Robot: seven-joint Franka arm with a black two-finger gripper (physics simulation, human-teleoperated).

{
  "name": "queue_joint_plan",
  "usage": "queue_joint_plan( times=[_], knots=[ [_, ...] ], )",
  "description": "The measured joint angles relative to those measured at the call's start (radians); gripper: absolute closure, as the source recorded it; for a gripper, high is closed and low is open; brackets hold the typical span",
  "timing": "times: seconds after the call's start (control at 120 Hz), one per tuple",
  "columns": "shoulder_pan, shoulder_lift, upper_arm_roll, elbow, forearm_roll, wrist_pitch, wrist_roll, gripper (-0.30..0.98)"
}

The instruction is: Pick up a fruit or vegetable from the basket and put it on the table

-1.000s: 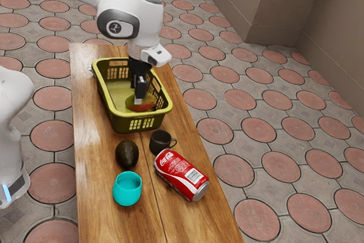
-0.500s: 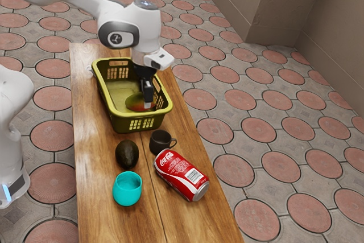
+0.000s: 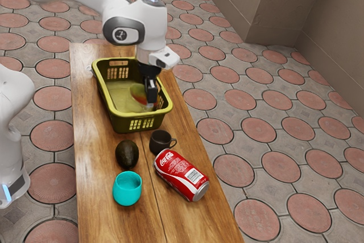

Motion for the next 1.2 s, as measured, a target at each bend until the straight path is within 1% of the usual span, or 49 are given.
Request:
queue_joint_plan(
  times=[0.075, 0.158, 0.183, 0.225, 0.275, 0.308, 0.35, 0.408, 0.442, 0.5, 0.583, 0.642, 0.767, 0.833, 0.933, 0.992, 1.025, 1.083, 1.125, 1.2],
  knots=[
    [0.033, 0.001, -0.030, 0.027, 0.004, -0.011, -0.006, 0.30],
    [0.051, 0.007, -0.037, 0.077, 0.007, -0.038, -0.012, 0.36],
    [0.051, 0.013, -0.039, 0.108, 0.008, -0.054, -0.014, 0.38],
    [0.049, 0.025, -0.053, 0.168, 0.009, -0.088, -0.017, 0.36],
    [0.048, 0.039, -0.086, 0.252, 0.005, -0.142, -0.021, 0.35],
    [0.048, 0.043, -0.135, 0.312, 0.005, -0.179, -0.023, 0.34],
    [0.047, 0.050, -0.226, 0.371, 0.005, -0.217, -0.027, 0.35],
    [0.040, 0.055, -0.355, 0.407, 0.000, -0.262, -0.037, 0.36],
    [0.019, 0.057, -0.411, 0.416, -0.002, -0.286, -0.046, 0.36],
    [-0.035, 0.060, -0.456, 0.421, -0.006, -0.327, -0.066, 0.37],
    [-0.136, 0.060, -0.477, 0.429, -0.021, -0.389, -0.100, 0.39],
    [-0.183, 0.060, -0.500, 0.438, -0.029, -0.429, -0.124, 0.40],
    [-0.207, 0.059, -0.685, 0.457, -0.065, -0.509, -0.180, 0.42],
    [-0.212, 0.089, -0.755, 0.495, -0.081, -0.541, -0.204, 0.42],
    [-0.276, 0.182, -0.787, 0.568, -0.095, -0.571, -0.234, 0.43],
    [-0.303, 0.210, -0.807, 0.587, -0.104, -0.583, -0.249, 0.45],
    [-0.310, 0.223, -0.824, 0.591, -0.113, -0.587, -0.257, 0.46],
    [-0.316, 0.239, -0.850, 0.595, -0.131, -0.593, -0.270, 0.44],
    [-0.318, 0.244, -0.866, 0.602, -0.141, -0.595, -0.279, 0.46],
    [-0.315, 0.259, -0.875, 0.613, -0.142, -0.567, -0.293, 0.47]
  ],
)
